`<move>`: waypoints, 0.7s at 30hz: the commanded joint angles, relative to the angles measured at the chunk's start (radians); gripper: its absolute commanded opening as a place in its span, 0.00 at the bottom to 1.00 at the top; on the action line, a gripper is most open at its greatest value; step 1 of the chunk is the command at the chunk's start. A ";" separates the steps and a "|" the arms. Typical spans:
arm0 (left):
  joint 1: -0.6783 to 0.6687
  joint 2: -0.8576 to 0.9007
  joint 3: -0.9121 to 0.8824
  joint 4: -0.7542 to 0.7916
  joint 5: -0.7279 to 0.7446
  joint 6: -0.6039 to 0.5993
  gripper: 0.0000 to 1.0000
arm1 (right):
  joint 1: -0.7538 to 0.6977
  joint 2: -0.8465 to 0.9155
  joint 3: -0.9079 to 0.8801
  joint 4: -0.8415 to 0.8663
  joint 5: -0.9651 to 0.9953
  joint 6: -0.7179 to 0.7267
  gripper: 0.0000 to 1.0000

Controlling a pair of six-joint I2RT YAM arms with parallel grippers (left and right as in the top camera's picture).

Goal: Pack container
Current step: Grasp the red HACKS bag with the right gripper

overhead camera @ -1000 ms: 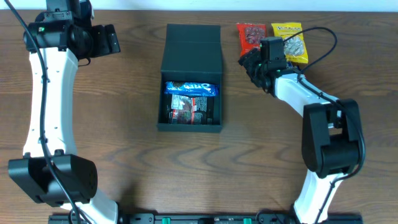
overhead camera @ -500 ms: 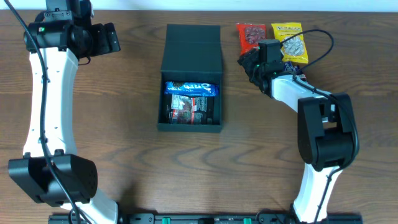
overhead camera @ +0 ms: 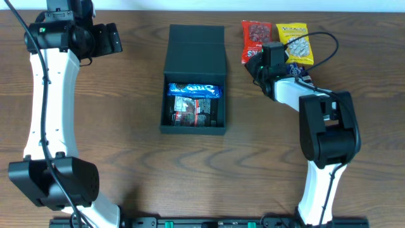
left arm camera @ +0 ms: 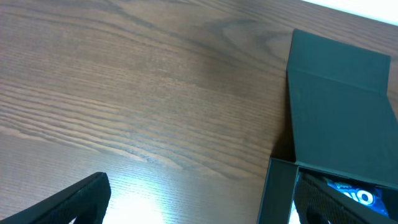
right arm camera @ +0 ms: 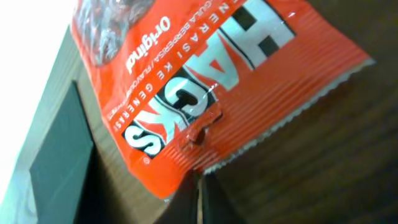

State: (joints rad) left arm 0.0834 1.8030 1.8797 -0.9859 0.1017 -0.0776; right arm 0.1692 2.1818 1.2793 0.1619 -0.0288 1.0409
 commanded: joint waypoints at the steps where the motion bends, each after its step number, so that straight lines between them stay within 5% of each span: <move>1: 0.002 0.003 0.004 -0.004 0.003 0.011 0.95 | -0.019 0.013 -0.003 0.020 0.011 -0.023 0.01; 8: 0.002 0.003 0.004 -0.004 0.003 0.011 0.95 | -0.031 -0.030 0.055 0.017 -0.170 -0.186 0.02; 18: 0.002 0.003 0.004 -0.003 0.003 0.011 0.95 | 0.007 -0.241 0.078 -0.142 -0.143 -0.314 0.02; 19: 0.002 0.003 0.004 -0.003 0.003 0.011 0.95 | 0.005 -0.243 0.078 -0.143 -0.128 -0.314 0.17; 20: 0.002 0.003 0.004 -0.003 0.003 0.011 0.95 | -0.002 -0.242 0.078 -0.143 -0.124 -0.312 0.47; 21: 0.002 0.003 0.004 -0.002 0.003 0.011 0.96 | -0.013 -0.234 0.078 -0.145 -0.124 -0.298 0.58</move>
State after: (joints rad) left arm 0.0834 1.8030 1.8797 -0.9871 0.1017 -0.0776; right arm 0.1711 1.9469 1.3468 0.0261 -0.1825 0.7677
